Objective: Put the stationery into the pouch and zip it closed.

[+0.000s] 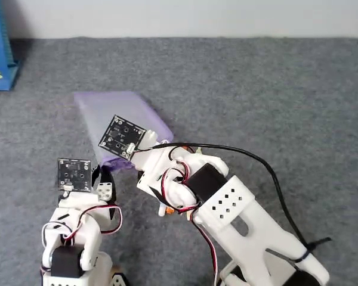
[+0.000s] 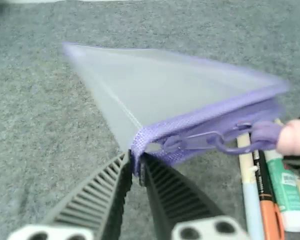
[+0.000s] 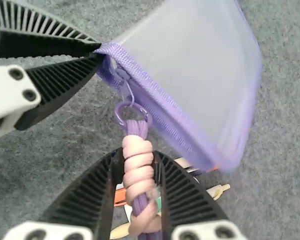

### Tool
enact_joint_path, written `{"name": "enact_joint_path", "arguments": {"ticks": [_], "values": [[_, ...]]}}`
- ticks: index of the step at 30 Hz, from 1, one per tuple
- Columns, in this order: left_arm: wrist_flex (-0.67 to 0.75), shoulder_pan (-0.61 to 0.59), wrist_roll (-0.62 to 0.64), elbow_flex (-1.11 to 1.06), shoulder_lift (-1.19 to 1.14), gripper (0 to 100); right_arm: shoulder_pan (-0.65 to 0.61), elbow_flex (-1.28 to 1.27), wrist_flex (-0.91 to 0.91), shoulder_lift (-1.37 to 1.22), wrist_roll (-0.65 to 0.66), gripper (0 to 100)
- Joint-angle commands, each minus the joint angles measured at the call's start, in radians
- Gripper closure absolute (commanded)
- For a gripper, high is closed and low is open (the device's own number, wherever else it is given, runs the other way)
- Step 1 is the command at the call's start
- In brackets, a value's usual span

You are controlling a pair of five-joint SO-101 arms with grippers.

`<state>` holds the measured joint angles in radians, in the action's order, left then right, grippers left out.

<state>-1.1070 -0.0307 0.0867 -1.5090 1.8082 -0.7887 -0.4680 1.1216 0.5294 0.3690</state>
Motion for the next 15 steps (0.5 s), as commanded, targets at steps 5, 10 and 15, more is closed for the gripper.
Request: {"name": "enact_joint_path", "arguments": {"ticks": [5,10,15], "values": [[0.008,-0.028,-0.025,0.007,0.003,99,0.096,-0.034,0.004,0.051,0.041,99.0],[0.012,-0.078,-0.025,0.008,0.003,99,0.182,-0.086,0.005,0.165,0.043,99.0],[0.012,-0.078,-0.025,0.008,0.003,99,0.199,-0.121,0.085,0.334,0.101,99.0]]}}
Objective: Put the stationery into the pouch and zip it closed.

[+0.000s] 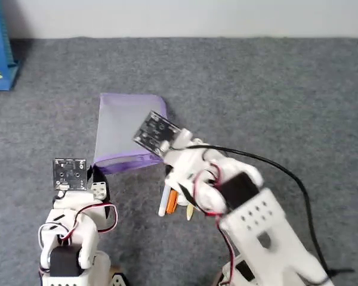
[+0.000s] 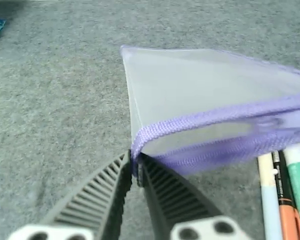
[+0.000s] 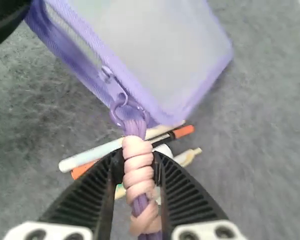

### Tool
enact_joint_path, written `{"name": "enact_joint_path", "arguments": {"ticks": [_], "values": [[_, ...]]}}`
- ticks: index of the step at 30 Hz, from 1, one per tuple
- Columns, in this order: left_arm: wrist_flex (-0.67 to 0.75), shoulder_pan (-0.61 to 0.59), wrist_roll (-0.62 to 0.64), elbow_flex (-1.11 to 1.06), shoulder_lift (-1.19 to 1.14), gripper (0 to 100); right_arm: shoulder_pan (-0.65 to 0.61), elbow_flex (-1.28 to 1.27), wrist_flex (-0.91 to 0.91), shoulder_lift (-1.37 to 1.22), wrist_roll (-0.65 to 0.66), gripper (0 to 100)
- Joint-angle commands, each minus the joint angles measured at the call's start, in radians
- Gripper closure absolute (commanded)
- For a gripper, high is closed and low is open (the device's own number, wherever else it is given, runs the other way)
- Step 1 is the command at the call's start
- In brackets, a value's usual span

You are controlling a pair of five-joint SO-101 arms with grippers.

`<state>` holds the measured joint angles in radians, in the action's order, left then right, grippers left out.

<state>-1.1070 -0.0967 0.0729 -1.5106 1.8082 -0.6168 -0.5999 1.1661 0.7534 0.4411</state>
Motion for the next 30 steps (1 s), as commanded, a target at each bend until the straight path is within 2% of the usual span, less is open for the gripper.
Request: {"name": "enact_joint_path", "arguments": {"ticks": [1,8,18,20,23,25,30], "values": [[0.012,-0.012,-0.011,0.010,0.003,99,0.041,0.011,0.058,0.136,0.032,99.0],[0.012,-0.012,-0.011,0.010,0.003,99,0.173,0.009,0.074,0.199,0.063,99.0],[0.015,-0.005,-0.011,0.012,0.003,98,0.171,0.005,0.071,0.171,0.077,99.0],[0.037,-0.003,-0.008,0.007,0.003,95,0.171,0.005,0.073,0.171,0.077,99.0],[0.043,-0.005,0.003,0.004,0.003,85,0.170,0.005,0.074,0.174,0.078,99.0],[0.043,-0.008,0.054,0.002,0.002,80,0.170,0.005,0.077,0.179,0.080,99.0],[0.077,-0.006,0.074,-0.008,0.002,79,0.170,0.005,0.079,0.180,0.083,99.0]]}}
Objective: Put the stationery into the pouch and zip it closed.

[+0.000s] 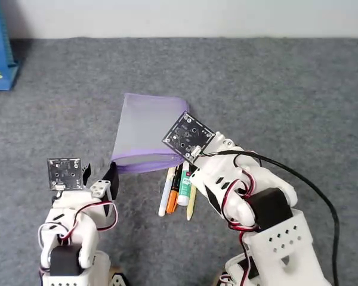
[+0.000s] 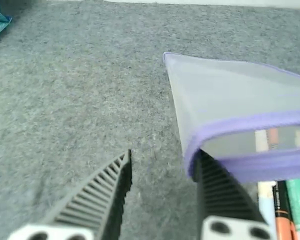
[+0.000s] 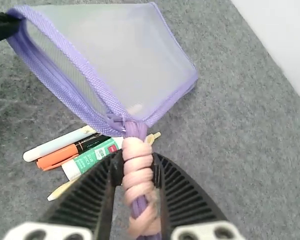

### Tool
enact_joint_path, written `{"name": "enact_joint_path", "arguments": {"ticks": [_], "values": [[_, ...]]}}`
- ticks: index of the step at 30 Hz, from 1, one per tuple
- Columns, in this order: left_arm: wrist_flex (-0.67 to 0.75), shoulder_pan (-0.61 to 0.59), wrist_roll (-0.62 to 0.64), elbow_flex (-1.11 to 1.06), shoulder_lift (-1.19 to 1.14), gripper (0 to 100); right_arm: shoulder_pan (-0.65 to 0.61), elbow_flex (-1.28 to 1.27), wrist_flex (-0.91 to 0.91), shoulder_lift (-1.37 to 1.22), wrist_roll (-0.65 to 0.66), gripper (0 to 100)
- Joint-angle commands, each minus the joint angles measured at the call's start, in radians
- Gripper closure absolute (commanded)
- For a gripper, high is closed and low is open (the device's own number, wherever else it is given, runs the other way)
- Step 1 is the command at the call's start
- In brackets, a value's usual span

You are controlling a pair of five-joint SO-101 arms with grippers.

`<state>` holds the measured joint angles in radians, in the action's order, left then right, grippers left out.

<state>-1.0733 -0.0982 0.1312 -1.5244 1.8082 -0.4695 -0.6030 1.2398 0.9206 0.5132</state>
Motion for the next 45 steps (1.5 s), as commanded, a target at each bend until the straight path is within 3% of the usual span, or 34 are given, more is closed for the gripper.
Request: {"name": "enact_joint_path", "arguments": {"ticks": [1,8,16,23,26,34,41,45], "values": [[0.051,-0.003,0.015,-0.001,0.002,79,0.022,0.006,0.005,0.013,0.011,99.0],[0.101,0.097,0.015,-0.042,0.002,79,0.001,0.006,0.019,0.013,0.011,99.0],[0.181,0.103,-0.002,-0.093,0.002,79,-0.027,0.006,0.030,0.015,0.011,99.0],[0.181,0.103,-0.101,-0.090,0.002,97,0.019,0.014,0.027,0.016,0.012,99.0],[0.176,0.101,-0.106,-0.084,0.002,99,0.030,0.014,0.019,0.016,0.012,99.0],[-0.129,-0.003,-0.124,0.168,0.002,99,0.030,0.014,-0.012,0.016,-0.041,98.3],[-0.147,-0.011,-0.120,0.239,-0.002,99,0.030,0.083,0.116,0.016,-0.060,74.5],[-0.153,-0.011,-0.117,0.300,-0.005,99,0.030,0.158,0.200,0.016,-0.126,74.3]]}}
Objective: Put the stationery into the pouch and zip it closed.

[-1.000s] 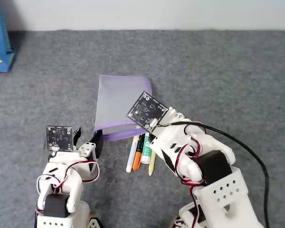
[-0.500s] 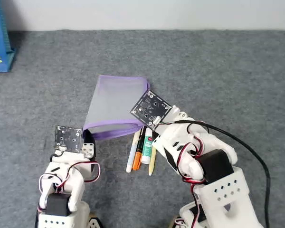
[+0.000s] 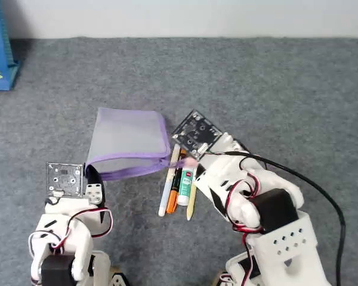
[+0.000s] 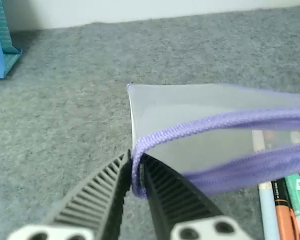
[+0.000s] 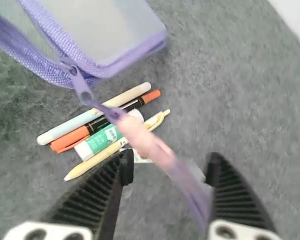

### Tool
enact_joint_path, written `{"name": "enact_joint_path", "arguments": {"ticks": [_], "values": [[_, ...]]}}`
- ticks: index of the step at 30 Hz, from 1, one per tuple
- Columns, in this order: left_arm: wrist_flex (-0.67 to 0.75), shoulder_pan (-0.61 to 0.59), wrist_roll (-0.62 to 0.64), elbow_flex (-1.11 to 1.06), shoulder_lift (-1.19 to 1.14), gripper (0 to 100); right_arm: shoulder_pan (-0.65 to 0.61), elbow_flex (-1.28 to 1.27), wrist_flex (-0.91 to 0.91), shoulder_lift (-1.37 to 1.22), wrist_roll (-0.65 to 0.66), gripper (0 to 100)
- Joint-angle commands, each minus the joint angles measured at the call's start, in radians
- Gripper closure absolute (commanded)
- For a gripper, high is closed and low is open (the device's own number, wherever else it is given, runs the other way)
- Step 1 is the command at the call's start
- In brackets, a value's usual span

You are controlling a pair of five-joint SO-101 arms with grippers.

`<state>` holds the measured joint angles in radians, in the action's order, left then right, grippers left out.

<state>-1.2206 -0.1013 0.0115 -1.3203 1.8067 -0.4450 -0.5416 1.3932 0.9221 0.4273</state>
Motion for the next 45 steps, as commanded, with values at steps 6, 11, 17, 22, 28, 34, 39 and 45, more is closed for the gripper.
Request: {"name": "enact_joint_path", "arguments": {"ticks": [6,11,17,22,28,34,39,45], "values": [[-0.071,-0.006,0.066,0.236,-0.005,99,0.008,0.127,0.076,0.001,-0.144,75.3],[-0.071,-0.006,0.064,0.242,-0.006,99,0.012,0.081,0.073,0.001,-0.239,75.3],[-0.071,-0.006,0.064,0.259,-0.049,99,0.107,0.009,0.018,-0.050,-0.354,75.3],[-0.077,-0.006,0.066,0.377,-0.275,99,0.133,0.012,-0.036,-0.263,-0.485,75.3],[-0.077,-0.008,0.072,0.432,-0.425,99,0.133,0.008,-0.120,-0.522,-0.563,75.3],[-0.072,-0.012,0.072,0.377,-0.423,99,0.134,0.008,-0.275,-0.736,-0.792,75.3],[-0.072,-0.012,0.072,0.363,-0.423,99,0.136,0.011,-0.367,-0.840,-0.795,75.3],[-0.071,-0.012,0.072,0.363,-0.423,99,0.236,0.012,-0.447,-0.897,-0.792,75.3]]}}
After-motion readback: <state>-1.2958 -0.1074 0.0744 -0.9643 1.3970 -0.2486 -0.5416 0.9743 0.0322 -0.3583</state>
